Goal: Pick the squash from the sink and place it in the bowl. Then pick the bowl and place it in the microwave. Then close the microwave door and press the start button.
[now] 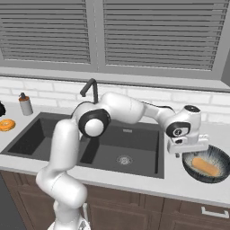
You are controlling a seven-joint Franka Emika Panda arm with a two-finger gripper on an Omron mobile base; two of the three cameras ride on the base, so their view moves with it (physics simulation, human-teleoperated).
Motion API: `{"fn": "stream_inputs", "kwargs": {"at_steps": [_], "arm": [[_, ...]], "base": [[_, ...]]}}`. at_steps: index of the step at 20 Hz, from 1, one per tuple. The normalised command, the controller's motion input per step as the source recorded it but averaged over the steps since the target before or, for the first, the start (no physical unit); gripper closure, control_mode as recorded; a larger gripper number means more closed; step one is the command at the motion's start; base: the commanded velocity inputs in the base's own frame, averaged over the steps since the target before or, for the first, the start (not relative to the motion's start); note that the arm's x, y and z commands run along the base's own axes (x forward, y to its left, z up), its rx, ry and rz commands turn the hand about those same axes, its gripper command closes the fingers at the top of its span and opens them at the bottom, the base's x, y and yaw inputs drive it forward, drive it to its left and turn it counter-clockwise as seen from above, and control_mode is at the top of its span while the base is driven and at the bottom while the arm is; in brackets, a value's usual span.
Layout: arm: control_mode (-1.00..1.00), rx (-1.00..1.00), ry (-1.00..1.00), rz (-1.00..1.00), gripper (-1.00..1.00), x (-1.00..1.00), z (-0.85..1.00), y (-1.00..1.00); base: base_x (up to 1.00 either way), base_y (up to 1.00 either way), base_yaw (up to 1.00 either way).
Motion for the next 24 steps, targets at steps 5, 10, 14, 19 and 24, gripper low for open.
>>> {"fn": "stream_inputs", "kwargs": {"at_steps": [5,10,14,19,24], "arm": [[-1.0,0.0,0.0,0.0,1.0,0.0,-0.41,0.0],[-1.0,0.0,0.02,0.0,1.0,0.01,-0.45,0.0],[-1.0,0.01,0.06,0.0,1.0,0.0,-0.43,0.06],[-1.0,0.0,0.11,0.01,1.0,0.0,-0.46,0.31],[-1.0,0.01,0.18,0.04,1.0,0.0,-0.42,0.2]], "base": [[0.0,0.0,0.0],[0.0,0.0,0.0],[0.0,0.0,0.0],[0.0,0.0,0.0],[0.0,0.0,0.0]]}}
